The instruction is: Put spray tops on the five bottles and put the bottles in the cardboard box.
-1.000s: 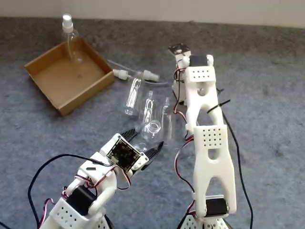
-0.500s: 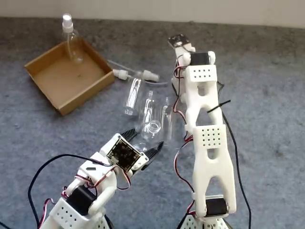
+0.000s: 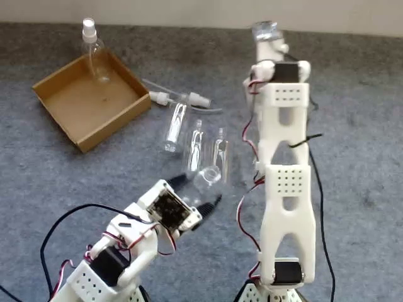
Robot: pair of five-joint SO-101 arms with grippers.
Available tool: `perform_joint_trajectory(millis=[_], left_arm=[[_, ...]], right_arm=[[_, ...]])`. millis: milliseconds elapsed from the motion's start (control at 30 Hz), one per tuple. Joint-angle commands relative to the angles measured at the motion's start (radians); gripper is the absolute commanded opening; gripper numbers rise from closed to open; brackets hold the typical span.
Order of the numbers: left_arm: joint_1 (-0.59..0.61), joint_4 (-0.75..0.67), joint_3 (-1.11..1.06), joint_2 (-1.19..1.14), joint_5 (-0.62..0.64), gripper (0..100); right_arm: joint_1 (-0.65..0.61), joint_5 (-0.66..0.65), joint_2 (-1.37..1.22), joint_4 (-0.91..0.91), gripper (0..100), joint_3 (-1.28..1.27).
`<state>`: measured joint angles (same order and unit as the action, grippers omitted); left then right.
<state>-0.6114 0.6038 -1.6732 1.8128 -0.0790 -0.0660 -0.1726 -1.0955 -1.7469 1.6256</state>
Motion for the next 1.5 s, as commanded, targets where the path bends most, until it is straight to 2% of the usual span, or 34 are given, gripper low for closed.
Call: perform_joint_trajectory(millis=[0,267,633,833,1000,1233,1467], left_arm=[[-0.091,-0.017,-0.021,0.01,-0.006,10],[-0.101,0.005,-0.021,0.008,-0.008,10],[-0.107,0.012,-0.021,0.01,-0.008,10],[-0.217,0.015,-0.021,0.01,-0.008,10],[-0.255,0.015,-0.021,0.01,-0.008,10],[-0.257,0.015,-0.021,0.01,-0.008,10],[-0.254,0.015,-0.021,0.01,-0.008,10]], right_arm=[[0.038,0.037,0.217,-0.025,0.5,0.094],[0.022,0.037,0.568,-0.025,0.5,-0.124],[-0.044,0.038,1.173,-0.024,0.5,-0.578],[-0.124,0.037,1.529,-0.021,0.5,-0.817],[-0.14,0.037,1.773,-0.018,0.5,-1.013],[-0.14,0.038,2.058,0.142,0.5,-1.326],[-0.14,0.038,2.344,0.446,0.5,-1.794]])
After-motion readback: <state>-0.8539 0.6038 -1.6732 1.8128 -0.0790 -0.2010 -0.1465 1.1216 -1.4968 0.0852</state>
